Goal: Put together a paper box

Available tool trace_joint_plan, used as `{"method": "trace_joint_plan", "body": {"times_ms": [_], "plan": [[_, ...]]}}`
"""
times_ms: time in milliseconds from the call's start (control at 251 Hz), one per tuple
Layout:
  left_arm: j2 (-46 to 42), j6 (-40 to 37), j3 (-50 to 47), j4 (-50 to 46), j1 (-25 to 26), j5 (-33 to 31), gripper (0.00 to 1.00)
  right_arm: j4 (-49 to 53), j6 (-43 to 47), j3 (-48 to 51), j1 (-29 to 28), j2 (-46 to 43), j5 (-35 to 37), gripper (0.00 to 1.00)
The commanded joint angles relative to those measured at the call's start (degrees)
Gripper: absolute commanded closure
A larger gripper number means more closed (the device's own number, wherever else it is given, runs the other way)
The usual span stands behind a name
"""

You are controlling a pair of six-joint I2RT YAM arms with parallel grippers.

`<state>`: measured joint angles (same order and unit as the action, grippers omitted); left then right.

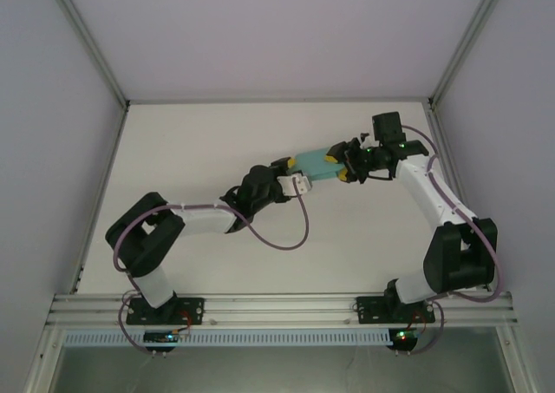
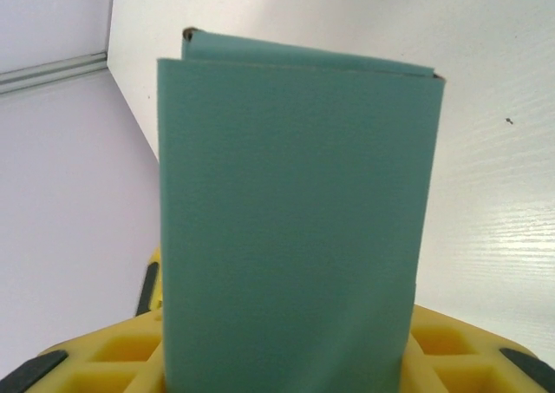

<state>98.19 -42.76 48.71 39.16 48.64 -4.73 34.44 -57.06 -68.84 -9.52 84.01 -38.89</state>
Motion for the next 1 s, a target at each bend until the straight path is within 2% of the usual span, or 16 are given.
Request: {"method": "trace_joint_plan", "body": {"times_ms": [0,84,176,303,379,423,511,607,682,738,794,878,946,998], "plan": [[-0.02,-1.4,1.63,4.27,0.34,-1.54,0.49,4.57,1.93,-0.76,-0.41,0.64,-2.05,0.52],[-0.53,-1.69,1.17,3.93,0.32,-1.51,0.55,4.41,1.4,-0.98,-0.29,0.46,-2.15,0.48],[-1.23,-1.64,0.92,2.89,0.32,-1.19,0.56,3.37,2.07,-1.62,0.18,0.55,-1.6,0.38],[-2.01,-2.39,1.11,-0.27,0.33,-1.72,0.63,3.24,6.91,-3.2,1.81,-0.08,2.42,0.28],[-2.86,-2.04,1.54,-3.98,0.31,-2.01,0.67,2.03,10.55,-4.15,2.82,-1.42,6.19,0.15],[-3.86,-1.72,1.75,-7.06,0.12,-1.31,0.67,1.23,13.14,-4.61,3.21,-2.36,8.93,0.01],[-5.98,0.09,4.25,-19.44,-1.0,2.86,0.67,1.19,19.35,-5.71,3.63,-4.14,15.35,0.01],[-7.65,2.62,9.93,-37.15,-4.74,12.98,0.69,-1.0,27.14,-5.15,3.72,-6.04,22.45,0.01],[-7.31,2.46,17.73,-55.65,-8.77,22.96,0.64,-5.52,37.15,-3.11,2.66,-7.8,25.86,0.01],[-5.68,-0.26,23.77,-69.95,-10.71,27.46,0.6,-8.49,45.47,-1.33,1.52,-9.17,27.06,0.01],[-3.86,-2.56,27.78,-79.52,-11.29,27.25,0.6,-11.58,52.22,0.14,0.03,-10.66,28.32,0.01],[-1.26,-3.99,29.6,-85.78,-11.55,22.99,0.64,-16.24,59.95,5.29,-1.84,-12.73,26.2,0.01],[0.81,-3.67,31.23,-88.62,-11.86,20.77,0.65,-20.83,61.13,8.46,-2.55,-13.83,25.48,0.01],[2.26,-3.16,32.95,-90.71,-12.1,21.04,0.65,-23.23,60.9,10.14,-2.44,-13.79,22.08,0.01]]}}
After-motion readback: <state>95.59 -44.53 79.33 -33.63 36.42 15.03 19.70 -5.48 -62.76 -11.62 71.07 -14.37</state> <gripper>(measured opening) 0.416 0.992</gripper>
